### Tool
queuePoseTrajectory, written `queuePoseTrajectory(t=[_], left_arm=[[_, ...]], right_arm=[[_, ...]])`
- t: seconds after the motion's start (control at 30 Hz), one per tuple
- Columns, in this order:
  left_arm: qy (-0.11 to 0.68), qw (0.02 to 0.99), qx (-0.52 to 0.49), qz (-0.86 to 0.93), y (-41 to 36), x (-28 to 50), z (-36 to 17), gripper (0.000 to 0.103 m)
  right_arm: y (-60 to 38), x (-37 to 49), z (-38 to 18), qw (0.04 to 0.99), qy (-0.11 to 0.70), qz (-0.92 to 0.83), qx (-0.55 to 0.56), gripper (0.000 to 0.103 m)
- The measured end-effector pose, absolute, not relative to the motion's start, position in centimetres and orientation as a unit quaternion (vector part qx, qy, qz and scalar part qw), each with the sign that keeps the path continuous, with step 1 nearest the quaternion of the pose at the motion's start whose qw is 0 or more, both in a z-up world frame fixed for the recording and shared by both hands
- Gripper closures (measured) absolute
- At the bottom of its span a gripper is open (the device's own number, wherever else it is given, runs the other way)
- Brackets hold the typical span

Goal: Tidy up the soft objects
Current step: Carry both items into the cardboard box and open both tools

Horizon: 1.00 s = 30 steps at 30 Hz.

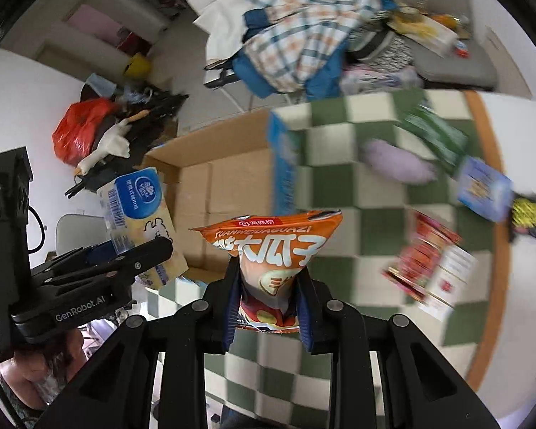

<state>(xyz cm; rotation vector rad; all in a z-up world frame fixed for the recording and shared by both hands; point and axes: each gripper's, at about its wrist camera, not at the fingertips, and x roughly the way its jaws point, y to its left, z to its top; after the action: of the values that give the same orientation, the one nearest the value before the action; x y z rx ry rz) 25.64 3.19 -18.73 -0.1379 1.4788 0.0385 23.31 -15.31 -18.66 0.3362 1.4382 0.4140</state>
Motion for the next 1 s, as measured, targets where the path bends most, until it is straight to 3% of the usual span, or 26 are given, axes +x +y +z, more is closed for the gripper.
queuePoseTrajectory(t=[0.37,0.63,0.93,1.0], left_arm=[[0.730,0.672,-0.128,-0.008,16.5,32.4,-28.9,0.043],[0.762,0.628,-0.151,-0.052,17.8,35.3,-34.8,0.042],[0.773,0.618,-0.126,-0.073,17.1,36.9,-36.4,0.041],[0.774,0.618,-0.122,-0.067,17.3,36.7,-36.0,0.041]], right_arm=[[0.0,32.4,-27.8,0.696,0.688,0.159,0.129,0.074],[4.2,36.1,-34.3,0.683,0.709,0.137,0.110,0.073],[4.3,38.0,-37.7,0.673,0.721,0.128,0.106,0.072],[4.2,37.9,-37.8,0.669,0.725,0.126,0.105,0.066]])
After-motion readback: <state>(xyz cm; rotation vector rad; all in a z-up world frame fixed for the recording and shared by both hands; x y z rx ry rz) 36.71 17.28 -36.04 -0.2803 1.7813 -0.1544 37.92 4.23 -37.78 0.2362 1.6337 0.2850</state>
